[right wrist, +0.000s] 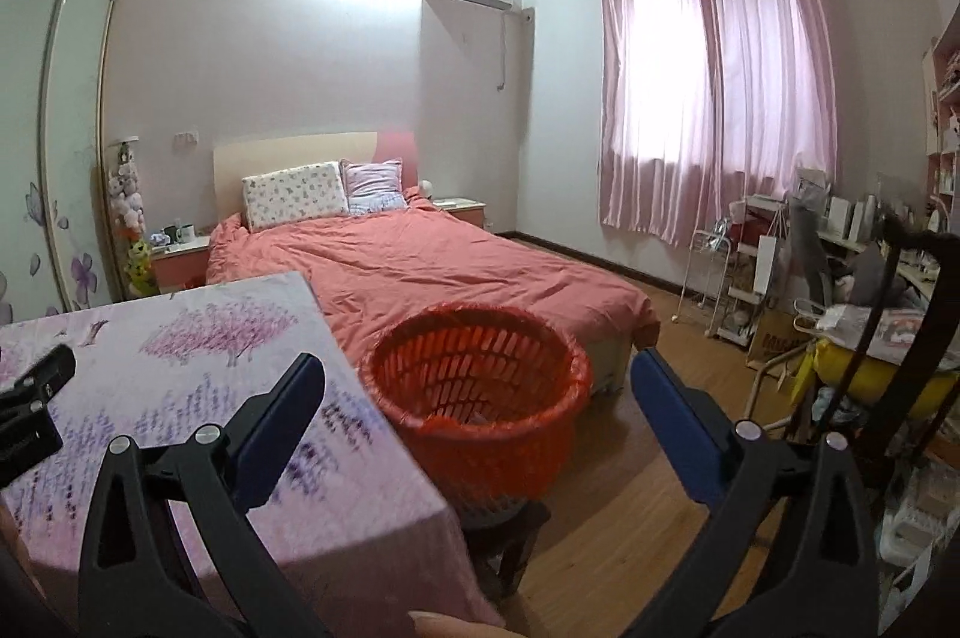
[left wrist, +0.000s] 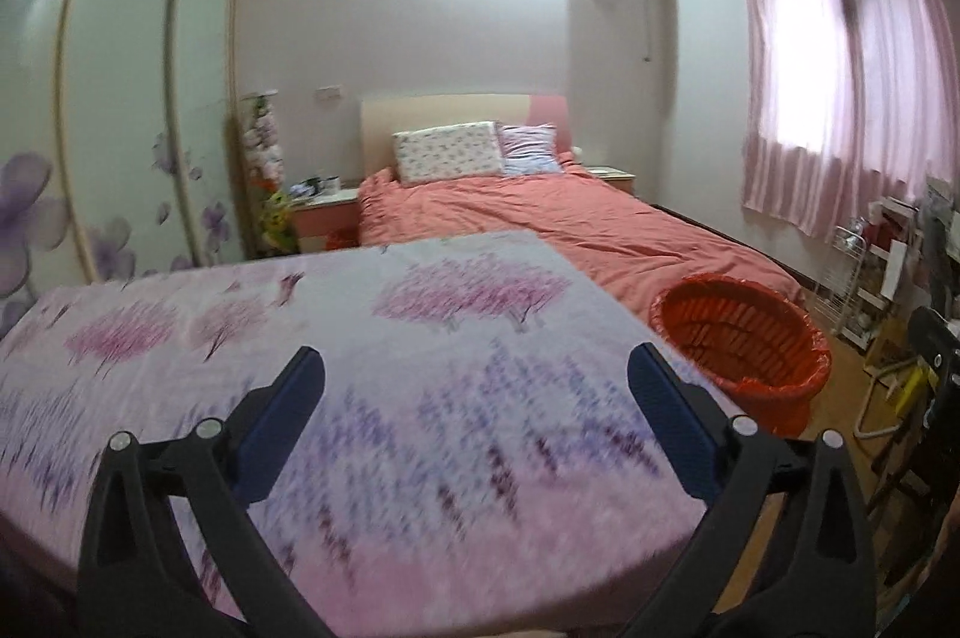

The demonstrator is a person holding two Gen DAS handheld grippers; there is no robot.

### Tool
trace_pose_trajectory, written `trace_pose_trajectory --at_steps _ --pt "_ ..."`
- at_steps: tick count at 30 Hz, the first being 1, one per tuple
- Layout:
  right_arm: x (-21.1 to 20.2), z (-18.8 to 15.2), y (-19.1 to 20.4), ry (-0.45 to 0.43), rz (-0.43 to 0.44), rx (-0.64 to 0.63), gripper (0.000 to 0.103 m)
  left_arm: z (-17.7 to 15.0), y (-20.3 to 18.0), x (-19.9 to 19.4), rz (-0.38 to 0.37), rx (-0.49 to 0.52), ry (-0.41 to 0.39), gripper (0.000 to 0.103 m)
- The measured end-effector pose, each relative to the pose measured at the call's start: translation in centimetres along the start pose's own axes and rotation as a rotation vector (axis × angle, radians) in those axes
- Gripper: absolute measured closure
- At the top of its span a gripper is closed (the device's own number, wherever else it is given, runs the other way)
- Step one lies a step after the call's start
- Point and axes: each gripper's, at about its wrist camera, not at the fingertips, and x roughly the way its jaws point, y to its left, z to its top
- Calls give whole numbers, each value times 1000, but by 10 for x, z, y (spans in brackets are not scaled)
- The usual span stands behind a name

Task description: Collect trash

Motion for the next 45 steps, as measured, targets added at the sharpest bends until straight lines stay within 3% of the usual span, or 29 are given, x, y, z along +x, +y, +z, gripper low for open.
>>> trace_pose_trajectory --at_steps 11,26,35,45 --pt "-9 -14 5 61 -25 25 2 -32 26 -31 60 -97 57 4" --pt "-14 -33 18 173 -25 12 2 -45 26 -33 83 -107 106 4" --pt "-15 -35 21 187 -25 -1 2 -46 22 -30 89 -94 140 4" --pt "-14 -33 17 177 -84 0 2 -45 16 -29 80 -87 148 4"
